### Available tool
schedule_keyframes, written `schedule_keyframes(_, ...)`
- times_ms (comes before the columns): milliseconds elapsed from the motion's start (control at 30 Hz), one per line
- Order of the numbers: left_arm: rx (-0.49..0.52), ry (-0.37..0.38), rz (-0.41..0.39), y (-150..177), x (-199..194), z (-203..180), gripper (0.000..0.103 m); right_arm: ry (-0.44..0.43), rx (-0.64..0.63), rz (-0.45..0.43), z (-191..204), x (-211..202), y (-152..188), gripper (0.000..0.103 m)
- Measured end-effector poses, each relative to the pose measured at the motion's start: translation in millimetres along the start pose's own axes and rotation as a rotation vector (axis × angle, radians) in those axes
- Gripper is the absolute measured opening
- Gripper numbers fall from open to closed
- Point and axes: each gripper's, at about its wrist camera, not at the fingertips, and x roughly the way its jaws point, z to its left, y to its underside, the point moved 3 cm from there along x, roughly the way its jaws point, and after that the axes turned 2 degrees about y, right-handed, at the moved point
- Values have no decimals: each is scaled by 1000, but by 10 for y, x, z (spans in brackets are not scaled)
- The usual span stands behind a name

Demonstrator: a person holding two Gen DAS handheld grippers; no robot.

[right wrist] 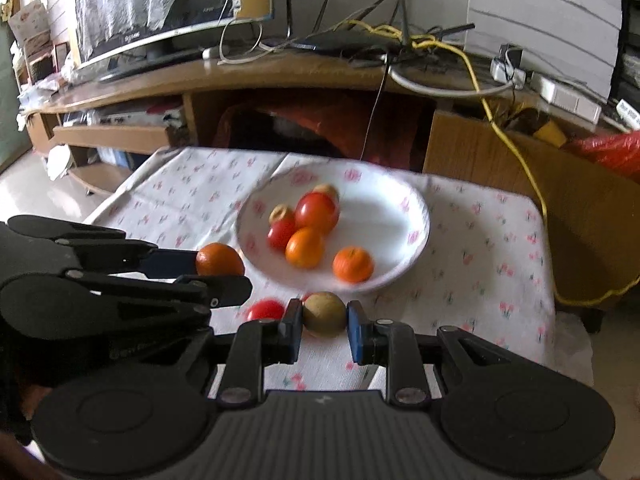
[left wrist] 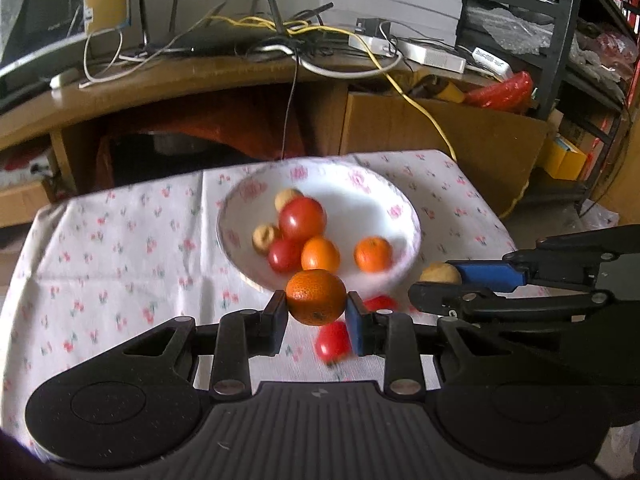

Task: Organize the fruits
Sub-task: 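Carry the orange and the tan fruit up and over the white bowl, then open the left tool over the bowl while the right tool releases the tan fruit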

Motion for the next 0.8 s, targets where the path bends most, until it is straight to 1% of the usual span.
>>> schedule_keyframes(200,-12,-15,5,-130,217,38,37,17,-3,-15,-110,199,-157,37)
schedule_keyframes(500,-41,-20,23,-226,505,118,38,43,-41,-17,-211,483,-263,37)
schedule_keyframes(667,-53,-10,11,-271,553,163,38,50,-38,-25,-257,597,-317,37)
schedule_keyframes(800,-30,-6,1,-302,577,120,38,59,-21,-30,-335,680,-403,37)
